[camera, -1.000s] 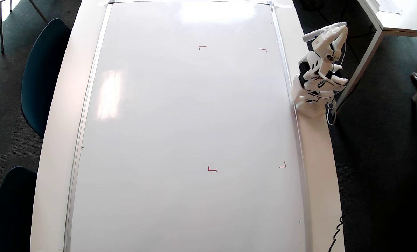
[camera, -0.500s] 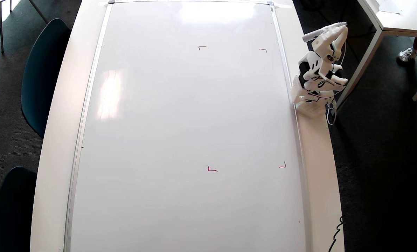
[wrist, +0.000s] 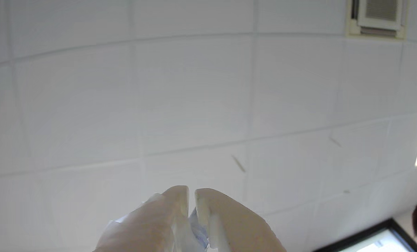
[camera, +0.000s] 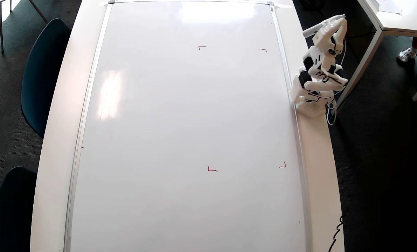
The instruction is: Draw on a whiteboard a robot head using a pen attached to the gripper
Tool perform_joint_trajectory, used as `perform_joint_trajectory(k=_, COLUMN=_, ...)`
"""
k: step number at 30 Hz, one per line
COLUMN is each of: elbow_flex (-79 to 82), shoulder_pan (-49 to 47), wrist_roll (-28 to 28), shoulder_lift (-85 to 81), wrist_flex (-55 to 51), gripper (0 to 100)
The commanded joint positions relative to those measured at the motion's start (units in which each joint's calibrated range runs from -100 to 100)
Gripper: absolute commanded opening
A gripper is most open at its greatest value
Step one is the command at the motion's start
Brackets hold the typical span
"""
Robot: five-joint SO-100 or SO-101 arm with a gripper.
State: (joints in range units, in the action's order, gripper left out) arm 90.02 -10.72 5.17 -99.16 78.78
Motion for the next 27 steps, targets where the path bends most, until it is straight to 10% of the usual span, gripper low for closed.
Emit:
perform_joint_trajectory(k=1, elbow_flex=-12.09, shoulder_pan=-0.12, wrist_roll=0.23, shoulder_lift=-0.59, wrist_flex=-24.13, gripper=1)
perform_joint_trajectory(k=10, elbow_flex=-39.16, shoulder_pan=0.32, wrist_roll=0.55, shoulder_lift=4.30, wrist_flex=-75.13, gripper=1)
perform_joint_trajectory(k=27, elbow_flex=-103.37, shoulder_pan=-5.14, wrist_roll=0.23, shoulder_lift=52.93, wrist_flex=-128.91, gripper=1)
